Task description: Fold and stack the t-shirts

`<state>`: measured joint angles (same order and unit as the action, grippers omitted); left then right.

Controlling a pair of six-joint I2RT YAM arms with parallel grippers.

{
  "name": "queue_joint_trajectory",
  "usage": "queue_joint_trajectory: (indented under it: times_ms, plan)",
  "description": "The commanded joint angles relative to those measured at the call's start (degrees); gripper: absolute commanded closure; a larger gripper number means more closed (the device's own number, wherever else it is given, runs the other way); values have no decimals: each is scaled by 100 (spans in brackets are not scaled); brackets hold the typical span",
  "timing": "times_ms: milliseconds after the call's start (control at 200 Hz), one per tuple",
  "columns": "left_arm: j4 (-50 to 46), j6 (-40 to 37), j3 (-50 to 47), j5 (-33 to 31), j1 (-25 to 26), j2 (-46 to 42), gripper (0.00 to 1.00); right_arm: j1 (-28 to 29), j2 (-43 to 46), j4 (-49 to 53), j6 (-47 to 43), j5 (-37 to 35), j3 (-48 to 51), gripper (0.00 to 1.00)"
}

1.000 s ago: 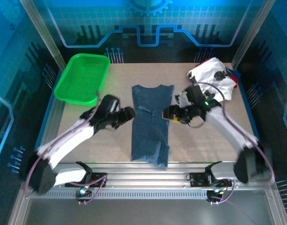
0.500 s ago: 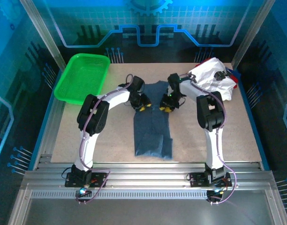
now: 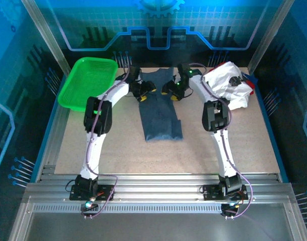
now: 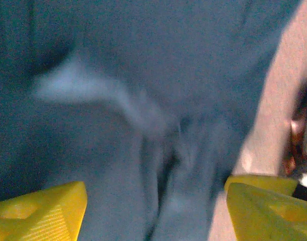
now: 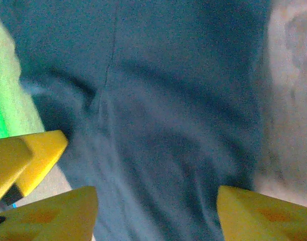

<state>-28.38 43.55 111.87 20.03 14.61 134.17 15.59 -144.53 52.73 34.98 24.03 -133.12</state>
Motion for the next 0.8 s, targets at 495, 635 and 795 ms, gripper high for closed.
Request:
queue_joint_trajectory:
  times_ms: [495,635,795]
  plan:
    - [271,-908,-3164,-453,1161,-2718,32,-177,3817,-786,-1462,-175,5058,36]
    - [-145,-1138,-3073,-1010,1389,-2388,35,-179,3744,-916,-1512,-261,5388,38]
    - [-130,-1138,-3063,-1321,1526,-2100,36,-197,3699,-1049,-1534,-325,5651,40]
